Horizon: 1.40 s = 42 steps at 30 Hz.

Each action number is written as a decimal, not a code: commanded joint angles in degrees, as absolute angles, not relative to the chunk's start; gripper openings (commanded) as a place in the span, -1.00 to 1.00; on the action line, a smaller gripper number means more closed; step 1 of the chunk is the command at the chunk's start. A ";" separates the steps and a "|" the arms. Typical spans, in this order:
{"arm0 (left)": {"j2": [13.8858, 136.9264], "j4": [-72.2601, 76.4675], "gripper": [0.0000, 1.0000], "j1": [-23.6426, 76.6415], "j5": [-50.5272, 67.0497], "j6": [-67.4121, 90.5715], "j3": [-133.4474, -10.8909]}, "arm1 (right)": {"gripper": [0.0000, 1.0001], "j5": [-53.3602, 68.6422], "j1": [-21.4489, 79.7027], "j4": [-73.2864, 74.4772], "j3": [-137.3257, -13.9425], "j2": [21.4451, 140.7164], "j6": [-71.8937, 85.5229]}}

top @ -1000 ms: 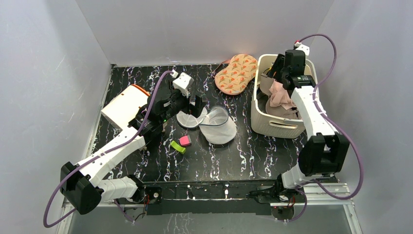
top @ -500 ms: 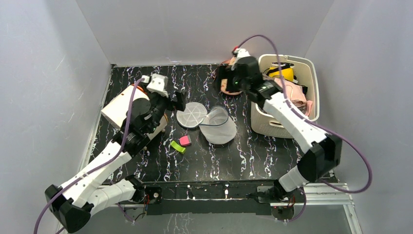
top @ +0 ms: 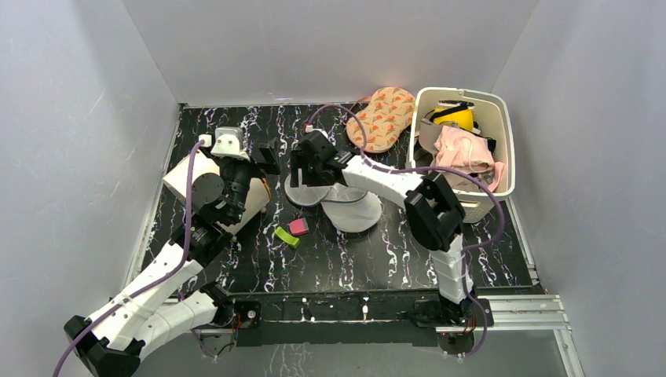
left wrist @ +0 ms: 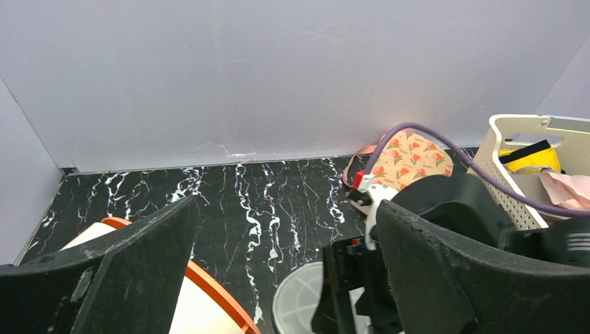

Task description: Unzip the laundry bag and remove the bra

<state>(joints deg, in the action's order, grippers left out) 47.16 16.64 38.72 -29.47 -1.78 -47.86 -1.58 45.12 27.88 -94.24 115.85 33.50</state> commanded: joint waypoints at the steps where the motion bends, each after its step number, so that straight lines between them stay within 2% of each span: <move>1: 46.72 18.55 0.96 38.50 -30.27 -2.00 -48.19 | 0.37 -7.76 45.57 24.33 -102.46 120.57 42.41; 4: 46.83 18.31 0.96 38.50 -29.79 -1.71 -48.34 | 0.25 -10.94 46.40 23.19 -104.34 123.29 45.30; 6: 46.93 18.03 0.96 38.50 -29.60 -1.53 -48.56 | 0.05 -11.27 46.85 22.97 -106.02 125.18 46.04; 7: 46.97 18.02 0.96 38.50 -29.54 -1.53 -48.59 | 0.01 -11.44 47.11 23.22 -107.06 126.28 46.21; 11: 46.89 17.94 0.96 38.50 -29.49 -1.57 -48.70 | -0.08 -12.87 48.12 25.00 -111.60 130.12 46.16; 19: 47.36 17.75 0.97 38.54 -28.78 -1.30 -49.00 | -0.12 -16.96 49.27 28.60 -118.02 136.82 44.93; 22: 47.78 17.55 0.97 38.49 -28.40 -1.23 -49.08 | -0.24 -17.09 49.39 28.52 -118.60 138.49 43.41; 24: 47.96 17.56 0.97 38.50 -28.30 -1.23 -48.98 | -0.26 -16.44 49.39 29.13 -118.42 139.21 42.15; 37: 49.46 16.72 0.97 38.50 -26.89 -0.63 -49.75 | -0.23 -7.34 49.54 30.06 -97.50 127.49 28.84; 42: 50.15 16.15 0.97 38.36 -26.16 -0.12 -50.21 | -0.22 -9.88 50.46 28.98 -90.28 122.46 26.25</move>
<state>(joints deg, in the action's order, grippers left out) 50.02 15.84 38.72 -27.35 -0.97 -47.92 -9.02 49.56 25.71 -94.65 125.43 30.59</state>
